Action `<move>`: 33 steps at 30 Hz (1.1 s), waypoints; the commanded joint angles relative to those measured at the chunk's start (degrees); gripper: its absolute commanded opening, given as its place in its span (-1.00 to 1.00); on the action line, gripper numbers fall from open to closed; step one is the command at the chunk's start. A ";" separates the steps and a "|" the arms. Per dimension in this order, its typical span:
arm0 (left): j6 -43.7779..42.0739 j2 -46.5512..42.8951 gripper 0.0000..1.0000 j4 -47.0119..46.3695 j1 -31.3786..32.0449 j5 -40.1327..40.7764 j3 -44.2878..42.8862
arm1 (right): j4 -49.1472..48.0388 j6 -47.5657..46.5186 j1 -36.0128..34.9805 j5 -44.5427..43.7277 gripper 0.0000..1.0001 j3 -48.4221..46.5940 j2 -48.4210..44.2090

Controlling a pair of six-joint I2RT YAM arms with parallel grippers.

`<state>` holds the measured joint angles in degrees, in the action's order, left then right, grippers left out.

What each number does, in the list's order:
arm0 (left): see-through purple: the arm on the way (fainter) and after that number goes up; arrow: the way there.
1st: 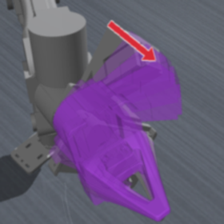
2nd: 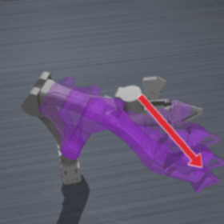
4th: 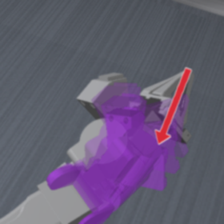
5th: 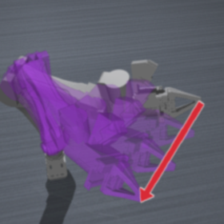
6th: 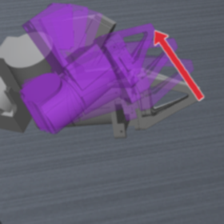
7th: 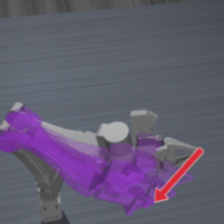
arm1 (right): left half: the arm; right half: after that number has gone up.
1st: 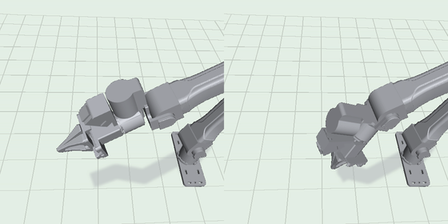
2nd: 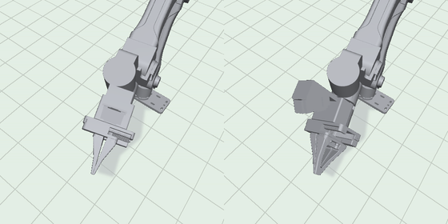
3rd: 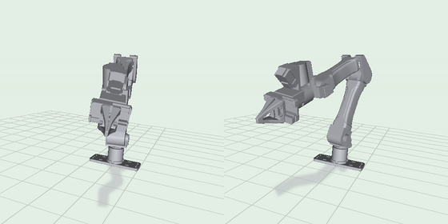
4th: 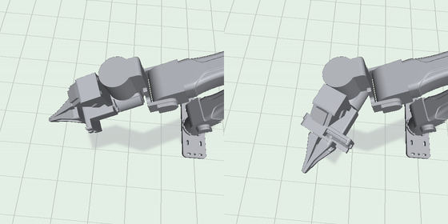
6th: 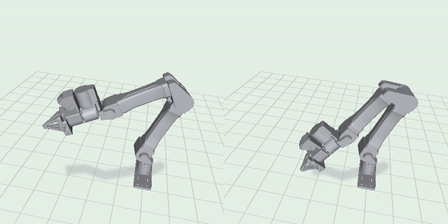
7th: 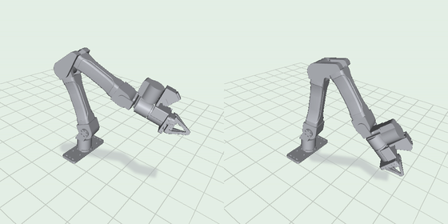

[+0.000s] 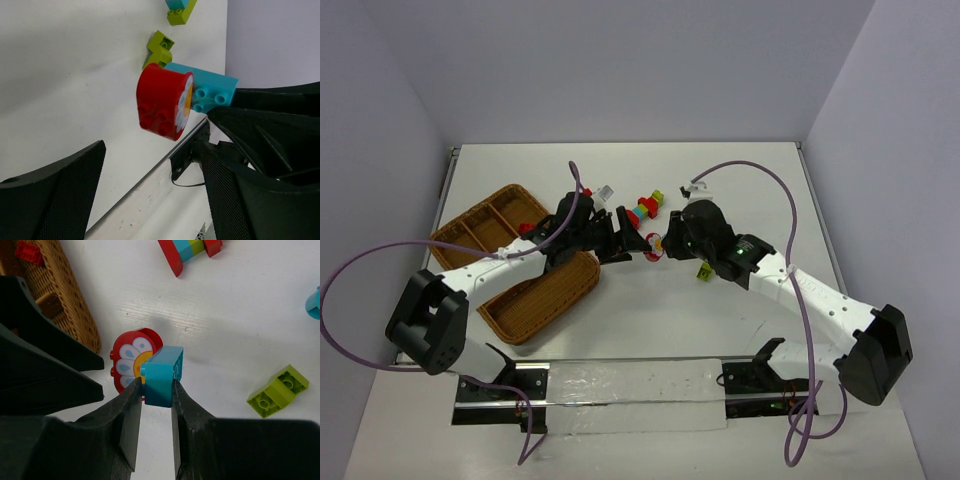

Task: Sort the legos into containers by color

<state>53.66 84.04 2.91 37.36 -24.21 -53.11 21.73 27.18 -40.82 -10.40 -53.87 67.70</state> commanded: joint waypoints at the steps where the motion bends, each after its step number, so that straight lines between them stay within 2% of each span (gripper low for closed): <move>1: 0.21 1.52 0.63 -5.79 1.11 -1.46 -3.74 | -0.73 0.15 0.30 0.99 -1.00 -1.15 -2.55; 4: 0.27 2.60 0.60 -7.16 1.13 -2.22 -3.97 | -0.64 0.15 0.30 1.68 -1.00 -1.28 -3.34; 13: 0.23 4.46 0.33 -9.36 1.13 -3.57 -3.92 | -0.11 -0.10 0.30 3.05 -1.00 -1.86 -4.51; 15: 0.53 4.24 0.19 -10.47 1.13 -3.96 -3.56 | -0.24 0.05 0.28 3.88 -1.00 -1.94 -4.44; 18: 0.89 3.57 -0.24 -12.03 1.13 -4.98 -3.12 | -0.46 0.15 0.32 4.41 -1.00 -1.86 -4.16; 19: 0.76 3.15 -0.54 -12.67 1.13 -5.07 -3.05 | -0.45 0.15 0.39 4.34 -1.00 -1.86 -4.14; 20: 0.93 3.10 -0.73 -12.77 1.12 -5.24 -2.95 | -0.38 0.15 0.49 4.35 -1.00 -1.85 -3.98; 21: 1.09 2.50 -0.86 -13.02 0.95 -5.40 -2.78 | -0.47 0.15 0.75 4.53 -1.00 -1.75 -3.98; 23: 0.96 1.21 -0.99 -13.21 0.73 -5.22 -2.50 | -0.75 0.09 1.60 5.19 -1.00 -1.22 -4.00; 29: 0.55 -2.07 -1.00 -11.46 -1.65 -3.62 -1.34 | -1.54 0.24 5.77 7.52 -1.00 1.19 -4.91; 33: -1.29 -4.41 -1.00 -6.14 -3.88 -0.78 -1.77 | -0.79 0.59 7.72 5.83 -1.00 2.22 -5.60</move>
<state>54.74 83.79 -4.94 35.51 -27.36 -54.12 21.90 27.40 -34.78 -3.86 -52.69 64.11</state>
